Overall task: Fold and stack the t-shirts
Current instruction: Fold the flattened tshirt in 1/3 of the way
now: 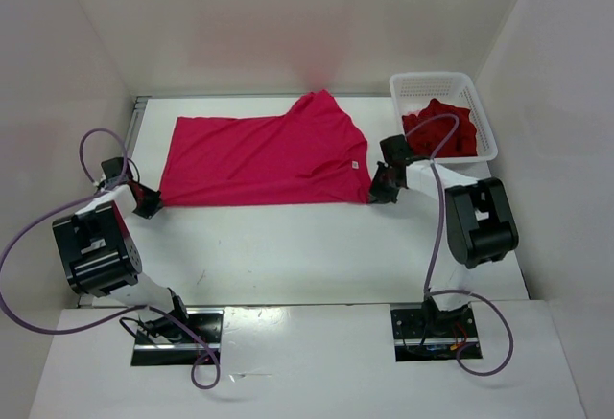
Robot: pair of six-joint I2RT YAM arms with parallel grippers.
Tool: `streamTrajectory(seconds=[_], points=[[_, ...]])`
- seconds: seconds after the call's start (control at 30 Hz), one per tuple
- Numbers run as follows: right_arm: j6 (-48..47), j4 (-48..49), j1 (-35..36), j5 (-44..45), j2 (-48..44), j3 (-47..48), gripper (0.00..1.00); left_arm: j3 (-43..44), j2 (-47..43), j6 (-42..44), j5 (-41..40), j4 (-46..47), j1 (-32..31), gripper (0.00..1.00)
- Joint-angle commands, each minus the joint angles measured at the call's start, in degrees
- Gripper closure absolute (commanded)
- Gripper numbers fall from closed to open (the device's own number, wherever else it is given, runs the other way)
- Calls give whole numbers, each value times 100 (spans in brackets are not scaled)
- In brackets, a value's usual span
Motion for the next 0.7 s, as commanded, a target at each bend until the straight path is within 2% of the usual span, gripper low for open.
streamTrajectory(seconds=[0.0, 0.07, 0.13, 0.17, 0.23, 0.27, 0.3, 0.33, 0.47, 0.53, 0.57, 0.6, 0.67], points=[[304, -374, -137, 5, -763, -724, 95, -40, -446, 295, -295, -425, 138, 100], [419, -514, -304, -162, -1098, -1075, 95, -153, -605, 348, -348, -671, 138, 100], [612, -568, -426, -399, -1617, -1208, 90, -338, -895, 401, -348, -847, 138, 99], [613, -629, -488, -514, -1731, -1278, 87, -391, -1000, 401, -287, -909, 190, 95], [666, -691, -541, -646, -1995, -1279, 76, -444, -1308, 401, -287, -971, 191, 62], [666, -752, -541, -647, -2066, -1279, 64, -496, -1448, 401, -287, -971, 191, 45], [596, -752, -602, -647, -2136, -1227, 60, -497, -1449, 401, -287, -971, 191, 33], [517, -883, -603, -647, -2189, -1087, 56, -366, -1510, 401, -287, -1137, 191, 0], [192, -1077, -603, -524, -2409, -533, 53, -198, -1581, 401, -339, -1191, 191, 0], [25, -1077, -603, -733, -2409, -218, 62, -67, -1704, 401, -278, -1086, -28, 0], [-28, -1016, -324, -734, -2209, -103, 70, -66, -1809, 401, -226, -990, -177, 0], [-29, -929, -148, -734, -2085, 3, 86, -66, -1810, 401, -173, -771, -361, 14], [-29, -762, 413, -866, -1655, 337, 95, -66, -1967, 349, -172, -533, -1029, 44]])
